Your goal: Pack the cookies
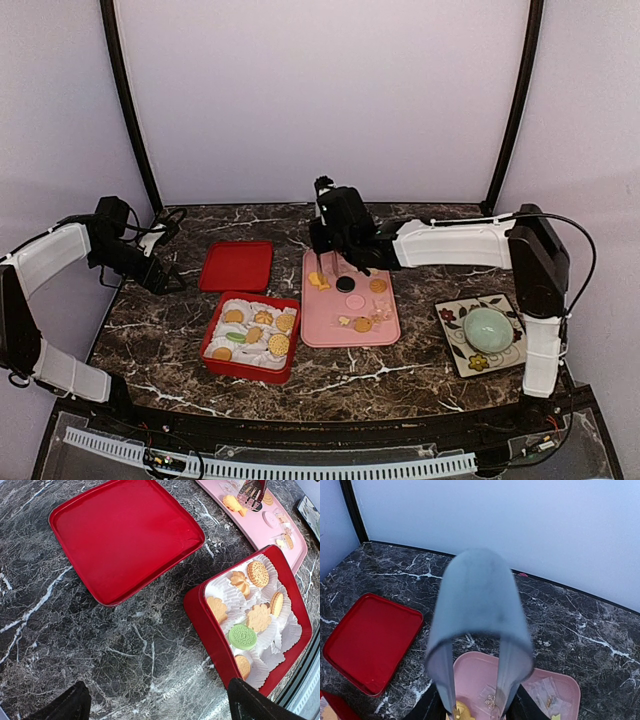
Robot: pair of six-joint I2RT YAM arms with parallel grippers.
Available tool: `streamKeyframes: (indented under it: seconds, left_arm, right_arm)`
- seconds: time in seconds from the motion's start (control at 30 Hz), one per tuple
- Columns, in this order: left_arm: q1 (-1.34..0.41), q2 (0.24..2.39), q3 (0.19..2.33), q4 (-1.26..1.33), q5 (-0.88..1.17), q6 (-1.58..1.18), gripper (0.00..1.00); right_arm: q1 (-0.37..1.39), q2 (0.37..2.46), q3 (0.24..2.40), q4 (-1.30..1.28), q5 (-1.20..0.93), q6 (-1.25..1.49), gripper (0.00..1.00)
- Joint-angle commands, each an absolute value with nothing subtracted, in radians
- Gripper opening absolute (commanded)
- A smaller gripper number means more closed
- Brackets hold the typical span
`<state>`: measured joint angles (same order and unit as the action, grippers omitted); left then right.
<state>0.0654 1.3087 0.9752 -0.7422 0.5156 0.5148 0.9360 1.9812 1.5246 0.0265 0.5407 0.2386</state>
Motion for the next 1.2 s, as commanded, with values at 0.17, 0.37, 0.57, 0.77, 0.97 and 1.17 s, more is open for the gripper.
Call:
streamKeyframes:
  seconds: [0.17,0.37,0.57,0.77,0.97,1.17]
  left_arm:
    - [0.072,1.316,0.971,-0.749,0.517,0.529,0.98]
    - [0.072,1.326,0.970,-0.746,0.523,0.528,0.98]
    - [0.072,1.333,0.974,-0.748,0.530,0.526,0.98]
    - [0.072,1.329,0.975,-0.749,0.530,0.526,0.98]
    - [0.072,1.327,0.975,-0.750,0.528,0.526,0.98]
    - [0.071,1.324,0.973,-0.752,0.522,0.530,0.98]
  right_arm:
    - [0.911,2.062,1.584,0.059,0.490,0.279,0.40]
    - [0.908,1.995,1.534,0.063,0.519,0.257,0.40]
    - [0.901,1.888,1.466,0.071,0.557,0.233,0.40]
    - [0.896,1.849,1.399,0.087,0.562,0.252,0.40]
    - [0.896,1.860,1.359,0.099,0.559,0.284,0.40]
    - [0.896,1.876,1.337,0.106,0.579,0.285,0.40]
